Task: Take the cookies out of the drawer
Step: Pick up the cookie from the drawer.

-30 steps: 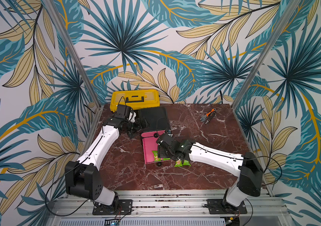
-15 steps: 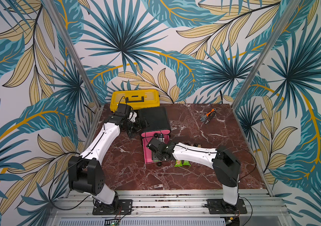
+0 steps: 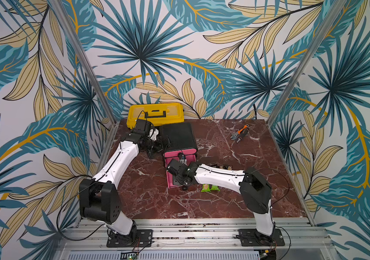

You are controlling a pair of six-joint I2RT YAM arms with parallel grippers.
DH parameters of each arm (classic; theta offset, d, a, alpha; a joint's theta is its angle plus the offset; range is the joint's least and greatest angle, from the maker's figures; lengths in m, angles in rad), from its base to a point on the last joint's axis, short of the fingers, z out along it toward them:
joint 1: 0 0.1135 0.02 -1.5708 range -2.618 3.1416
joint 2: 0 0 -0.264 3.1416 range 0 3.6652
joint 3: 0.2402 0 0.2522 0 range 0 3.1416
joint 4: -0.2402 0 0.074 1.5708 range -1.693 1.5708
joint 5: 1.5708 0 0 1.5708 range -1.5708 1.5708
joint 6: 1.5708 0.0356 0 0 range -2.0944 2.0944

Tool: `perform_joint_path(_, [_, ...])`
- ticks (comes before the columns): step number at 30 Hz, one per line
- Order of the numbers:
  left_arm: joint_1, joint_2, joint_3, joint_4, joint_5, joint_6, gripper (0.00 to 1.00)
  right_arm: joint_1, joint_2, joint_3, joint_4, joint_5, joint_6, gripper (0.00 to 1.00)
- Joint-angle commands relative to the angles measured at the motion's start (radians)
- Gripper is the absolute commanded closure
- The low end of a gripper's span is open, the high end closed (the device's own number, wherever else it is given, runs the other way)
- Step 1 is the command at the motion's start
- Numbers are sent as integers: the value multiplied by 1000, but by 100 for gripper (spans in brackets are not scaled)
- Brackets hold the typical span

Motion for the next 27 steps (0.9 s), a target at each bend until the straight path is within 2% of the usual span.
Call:
perform_joint_path(1, [-10,12,30,-2,31,15,0,2,29,1,-8,10,3,38])
perform_joint_path(6, [-10,13,21,4,19,6,0,2,52,6,-6,-21,-2,42])
perform_joint_path(11, [-10,11,39,-7,-3,4,0,2,2,-40,0,19,9,59])
perform_joint_path(16, [-10,-12,57,-33,-40,24,0,3,-56,-43,-2,42,-34,69])
perform_joint_path(27, [-10,-47,74,-24,-65,3,0,3,-264,-91,-115,58,-78,73])
